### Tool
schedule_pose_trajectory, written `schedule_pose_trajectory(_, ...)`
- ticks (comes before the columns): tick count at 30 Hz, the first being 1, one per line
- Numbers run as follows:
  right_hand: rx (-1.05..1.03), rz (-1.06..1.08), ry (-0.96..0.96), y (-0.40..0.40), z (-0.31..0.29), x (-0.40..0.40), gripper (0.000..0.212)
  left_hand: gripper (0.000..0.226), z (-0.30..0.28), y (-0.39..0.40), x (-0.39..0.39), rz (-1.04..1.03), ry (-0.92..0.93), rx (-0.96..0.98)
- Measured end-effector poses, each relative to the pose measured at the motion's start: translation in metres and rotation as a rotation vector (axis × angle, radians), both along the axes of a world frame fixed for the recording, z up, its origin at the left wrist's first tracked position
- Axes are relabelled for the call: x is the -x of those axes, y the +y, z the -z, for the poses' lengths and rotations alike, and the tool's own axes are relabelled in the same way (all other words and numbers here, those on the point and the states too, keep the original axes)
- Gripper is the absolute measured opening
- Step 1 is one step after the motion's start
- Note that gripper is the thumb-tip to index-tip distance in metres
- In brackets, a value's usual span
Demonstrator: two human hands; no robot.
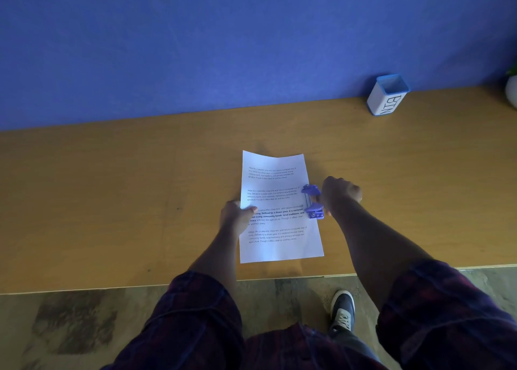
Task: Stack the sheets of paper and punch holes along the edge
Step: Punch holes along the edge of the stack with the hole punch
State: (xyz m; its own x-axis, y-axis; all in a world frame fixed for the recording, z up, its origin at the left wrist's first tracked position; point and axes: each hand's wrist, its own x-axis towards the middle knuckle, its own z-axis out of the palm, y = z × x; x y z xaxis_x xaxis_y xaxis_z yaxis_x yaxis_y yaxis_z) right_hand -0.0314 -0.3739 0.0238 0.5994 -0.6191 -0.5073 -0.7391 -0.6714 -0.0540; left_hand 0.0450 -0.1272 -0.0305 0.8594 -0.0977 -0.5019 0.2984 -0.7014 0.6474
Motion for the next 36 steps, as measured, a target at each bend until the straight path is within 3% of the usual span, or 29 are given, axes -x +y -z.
schedule_pose_trajectory(5,0.007,0.01,0.045,-0.006,-0.001,0.0,0.042,0.038,0.001,0.0,0.0,-0.004,0.006,0.0)
schedule_pose_trajectory(20,0.092,-0.065,0.128,0.0,-0.011,-0.012,0.042,0.032,0.004,0.001,0.0,-0.015,-0.001,0.015)
schedule_pose_trajectory(36,-0.011,0.02,0.118,-0.006,-0.003,-0.002,0.048,0.032,0.004,0.002,-0.001,-0.011,0.016,0.004)
